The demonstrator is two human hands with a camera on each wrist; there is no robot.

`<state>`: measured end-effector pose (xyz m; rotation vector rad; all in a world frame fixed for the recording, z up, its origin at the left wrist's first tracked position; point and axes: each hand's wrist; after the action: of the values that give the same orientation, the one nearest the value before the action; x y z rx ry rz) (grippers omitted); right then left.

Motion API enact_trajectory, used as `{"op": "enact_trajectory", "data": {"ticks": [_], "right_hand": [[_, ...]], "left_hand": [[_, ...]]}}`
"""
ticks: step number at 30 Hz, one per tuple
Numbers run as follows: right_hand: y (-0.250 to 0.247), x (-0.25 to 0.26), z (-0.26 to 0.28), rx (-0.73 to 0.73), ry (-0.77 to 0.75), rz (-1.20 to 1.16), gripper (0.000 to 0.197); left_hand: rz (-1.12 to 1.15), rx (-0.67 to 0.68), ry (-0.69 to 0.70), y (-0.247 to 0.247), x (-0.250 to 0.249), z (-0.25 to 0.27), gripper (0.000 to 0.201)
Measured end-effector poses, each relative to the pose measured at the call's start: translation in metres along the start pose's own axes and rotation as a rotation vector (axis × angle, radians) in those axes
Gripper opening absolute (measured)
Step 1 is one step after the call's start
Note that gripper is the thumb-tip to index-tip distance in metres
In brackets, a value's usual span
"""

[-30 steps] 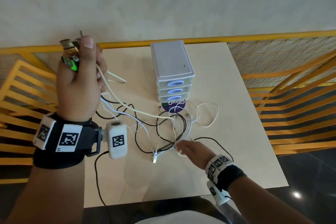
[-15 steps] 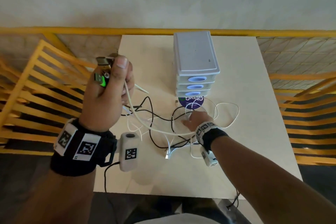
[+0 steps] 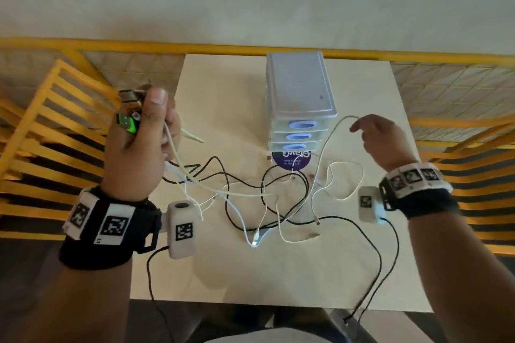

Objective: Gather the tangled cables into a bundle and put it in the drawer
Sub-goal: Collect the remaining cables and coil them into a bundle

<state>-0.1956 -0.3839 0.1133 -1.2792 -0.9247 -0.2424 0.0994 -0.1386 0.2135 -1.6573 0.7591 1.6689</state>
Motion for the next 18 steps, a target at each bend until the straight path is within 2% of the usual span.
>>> {"op": "enact_trajectory", "data": {"ticks": [5,9,12,14,16,18], "right_hand": [[-0.085,0.010,0.022,-0.238,0.033,0.058,0.029],[-0.110,0.007,0.043,-0.258,-0.001,0.073,0.027],[-0.098,-0.010,0.054,-0.139,0.019,0.087,0.027],[-0.077,-0.025,0.065,0.035,0.029,0.097,0.030],[-0.055,-0.029,0.082,0.225,-0.002,0.080,0.029],[-0.040,-0.011,0.103,0.356,-0.110,0.015,0.028]], "left_hand": [[0.086,-0.061,0.007,0.002,-0.003,-0.004,0.037],[0.086,-0.075,0.004,0.006,-0.003,-0.002,0.037],[0.064,-0.085,-0.002,0.012,-0.004,0.003,0.040],[0.056,-0.075,0.008,0.016,-0.004,0.006,0.041],[0.066,-0.099,0.004,0.019,-0.007,0.008,0.039],[0.092,-0.137,-0.003,0.022,-0.010,0.010,0.037]]}}
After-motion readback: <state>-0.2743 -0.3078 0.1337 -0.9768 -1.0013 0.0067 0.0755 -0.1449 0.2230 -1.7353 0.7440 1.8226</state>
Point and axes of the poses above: each hand's wrist, its own z-axis away from the middle knuckle, its own y-axis out of the palm, x = y × z, and after that the axes turned 13 degrees about -y, right-handed
